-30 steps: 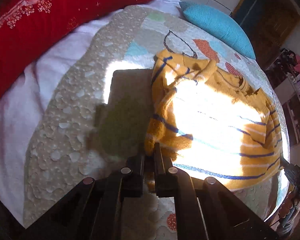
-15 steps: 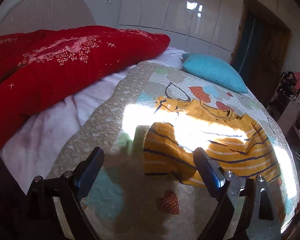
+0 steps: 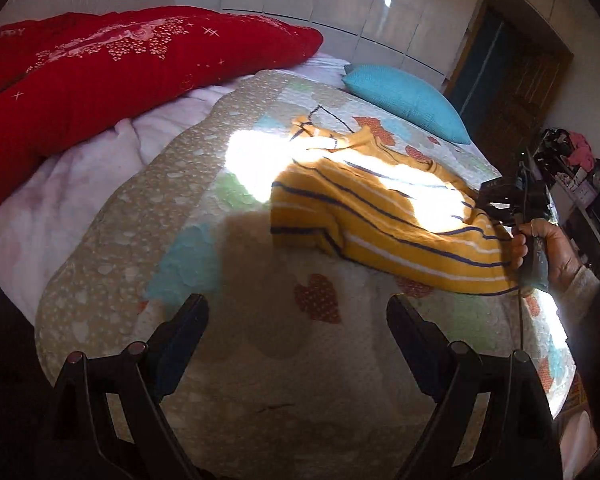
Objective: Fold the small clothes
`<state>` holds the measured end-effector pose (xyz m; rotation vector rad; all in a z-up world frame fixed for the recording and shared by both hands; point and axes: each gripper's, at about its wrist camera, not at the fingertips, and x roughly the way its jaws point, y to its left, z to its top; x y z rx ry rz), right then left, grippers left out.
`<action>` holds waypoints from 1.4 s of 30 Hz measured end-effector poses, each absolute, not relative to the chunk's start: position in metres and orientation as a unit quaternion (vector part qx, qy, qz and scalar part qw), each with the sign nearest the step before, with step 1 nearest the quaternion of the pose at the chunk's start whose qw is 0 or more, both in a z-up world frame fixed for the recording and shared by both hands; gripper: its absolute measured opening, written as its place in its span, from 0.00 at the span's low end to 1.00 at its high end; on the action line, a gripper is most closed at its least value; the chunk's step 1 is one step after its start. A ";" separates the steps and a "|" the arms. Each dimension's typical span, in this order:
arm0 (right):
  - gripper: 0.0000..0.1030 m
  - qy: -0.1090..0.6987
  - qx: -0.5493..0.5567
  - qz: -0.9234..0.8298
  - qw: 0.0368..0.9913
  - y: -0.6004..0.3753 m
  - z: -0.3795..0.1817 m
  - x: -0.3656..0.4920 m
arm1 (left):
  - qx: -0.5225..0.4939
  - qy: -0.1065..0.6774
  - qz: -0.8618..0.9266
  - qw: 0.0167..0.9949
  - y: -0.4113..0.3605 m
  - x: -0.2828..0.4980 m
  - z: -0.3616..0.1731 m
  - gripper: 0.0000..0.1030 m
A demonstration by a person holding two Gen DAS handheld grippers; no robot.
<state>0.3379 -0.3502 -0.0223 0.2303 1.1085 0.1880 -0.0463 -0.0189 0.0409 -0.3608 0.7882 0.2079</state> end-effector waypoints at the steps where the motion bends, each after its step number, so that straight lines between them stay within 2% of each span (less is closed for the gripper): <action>1: 0.20 0.520 0.095 0.069 0.846 -0.346 -0.014 0.338 | -0.176 0.380 0.110 0.901 -0.010 -0.050 0.039 0.87; 2: 0.26 0.506 0.065 0.058 0.858 -0.334 -0.002 0.334 | -0.180 0.379 0.117 0.900 -0.001 -0.052 0.037 0.87; 3: 0.27 0.486 0.030 0.061 0.871 -0.318 0.011 0.326 | -0.184 0.379 0.121 0.899 0.006 -0.053 0.036 0.87; 5: 0.27 0.456 -0.021 0.101 0.884 -0.280 0.031 0.308 | -0.197 0.378 0.124 0.896 0.019 -0.055 0.032 0.87; 8: 0.28 0.446 -0.034 0.207 0.870 -0.219 0.045 0.281 | -0.217 0.378 0.130 0.891 0.032 -0.056 0.027 0.87; 12: 0.27 0.457 -0.108 0.279 0.838 -0.127 0.028 0.262 | -0.215 0.373 0.136 0.892 0.038 -0.062 0.026 0.87; 19: 0.28 0.462 -0.203 0.288 0.814 -0.007 -0.015 0.259 | -0.209 0.375 0.164 0.888 0.056 -0.072 0.021 0.87; 20: 0.33 0.451 -0.214 0.284 0.818 0.002 -0.016 0.259 | -0.214 0.375 0.166 0.886 0.059 -0.074 0.019 0.87; 21: 0.43 0.450 -0.214 0.288 0.818 0.007 -0.016 0.259 | -0.219 0.376 0.168 0.885 0.062 -0.075 0.018 0.87; 22: 0.57 0.457 -0.207 0.295 0.813 0.009 -0.016 0.260 | -0.223 0.377 0.170 0.883 0.064 -0.076 0.017 0.87; 23: 0.58 0.459 -0.201 0.299 0.812 0.010 -0.013 0.260 | -0.224 0.378 0.171 0.882 0.065 -0.076 0.015 0.87; 31: 0.59 0.430 -0.132 0.315 0.836 -0.040 0.038 0.230 | -0.223 0.378 0.164 0.883 0.060 -0.073 0.016 0.87; 36: 0.60 0.436 -0.158 0.384 0.798 -0.065 0.039 0.170 | -0.232 0.382 0.153 0.881 0.053 -0.071 0.016 0.87; 42: 0.59 0.372 -0.278 0.448 0.764 -0.069 0.014 0.081 | -0.225 0.372 0.164 0.886 0.051 -0.081 0.026 0.87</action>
